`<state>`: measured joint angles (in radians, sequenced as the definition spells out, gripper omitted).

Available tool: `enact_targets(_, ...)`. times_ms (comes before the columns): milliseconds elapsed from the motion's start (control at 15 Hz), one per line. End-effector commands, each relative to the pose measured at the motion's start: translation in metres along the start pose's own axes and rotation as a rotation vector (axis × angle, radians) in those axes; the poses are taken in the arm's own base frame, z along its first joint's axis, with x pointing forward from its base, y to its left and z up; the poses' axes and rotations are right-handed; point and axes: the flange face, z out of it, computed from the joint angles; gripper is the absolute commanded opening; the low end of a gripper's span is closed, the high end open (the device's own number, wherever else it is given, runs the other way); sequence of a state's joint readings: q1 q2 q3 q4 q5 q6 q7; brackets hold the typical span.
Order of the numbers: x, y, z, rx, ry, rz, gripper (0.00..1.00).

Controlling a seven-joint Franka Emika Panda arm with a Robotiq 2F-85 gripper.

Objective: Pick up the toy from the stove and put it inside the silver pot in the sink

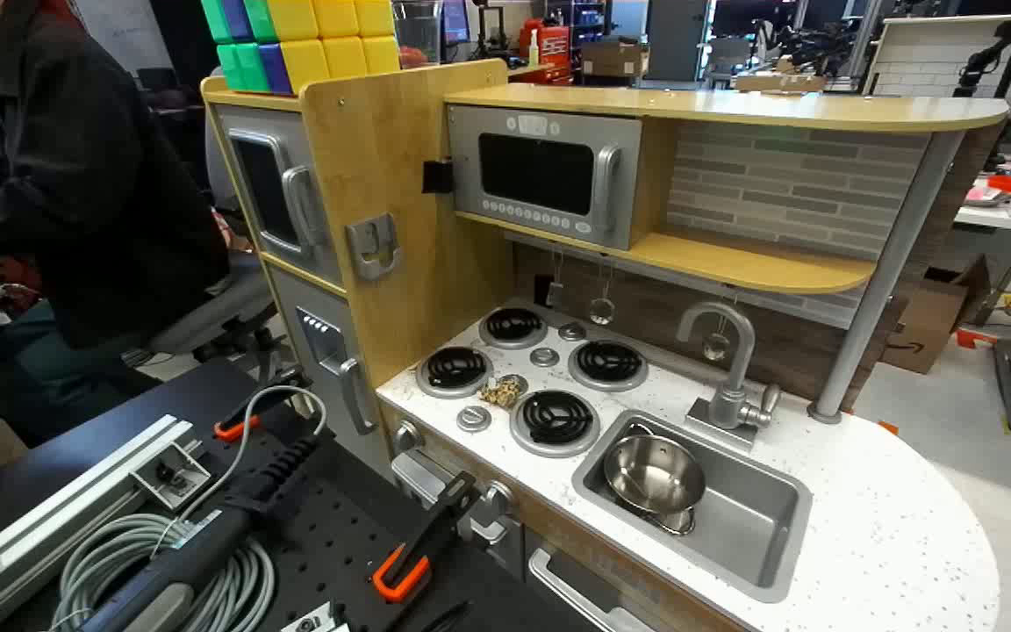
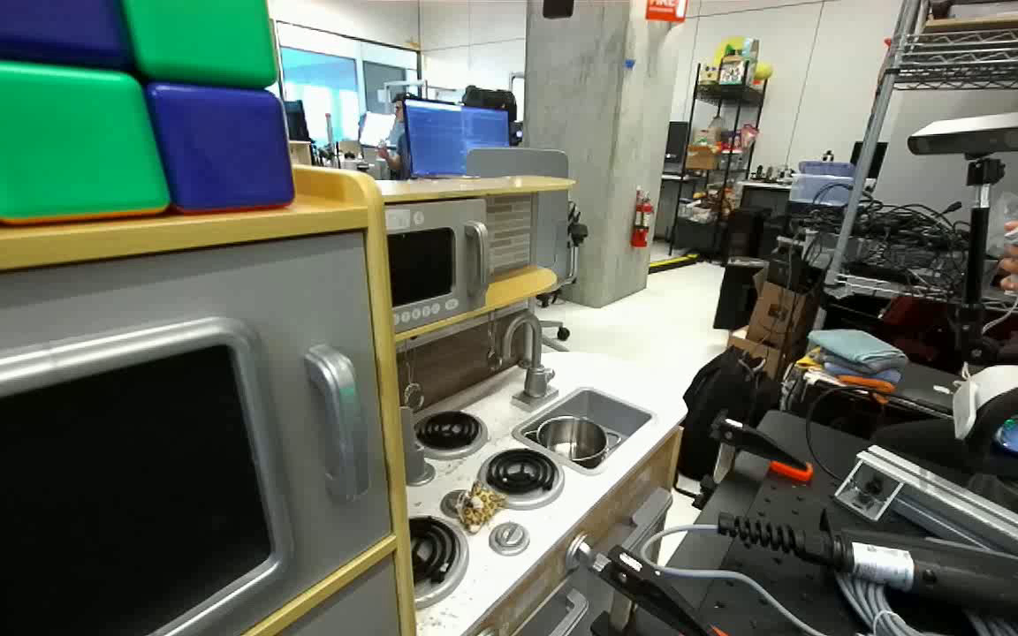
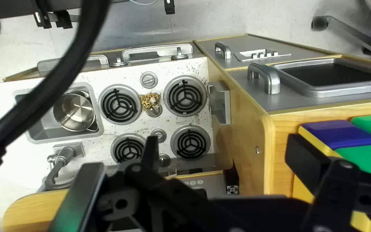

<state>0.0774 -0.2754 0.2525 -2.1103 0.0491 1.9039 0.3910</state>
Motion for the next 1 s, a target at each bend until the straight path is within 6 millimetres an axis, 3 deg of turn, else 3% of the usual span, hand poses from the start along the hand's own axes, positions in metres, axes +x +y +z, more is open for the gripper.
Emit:
enact_targets(0,0.0,0.0,-0.001,0.0,0.0,0.0,1.0)
enact_targets(533,0.002,-0.002,0.004,0.0,0.005,0.023,1.0)
enact_targets(733,0.011,0.0,0.039,-0.028,-0.011,0.101,1.0)
enact_targets(933,0.034,0.027,0.097,-0.067,-0.033,0.262,1.0)
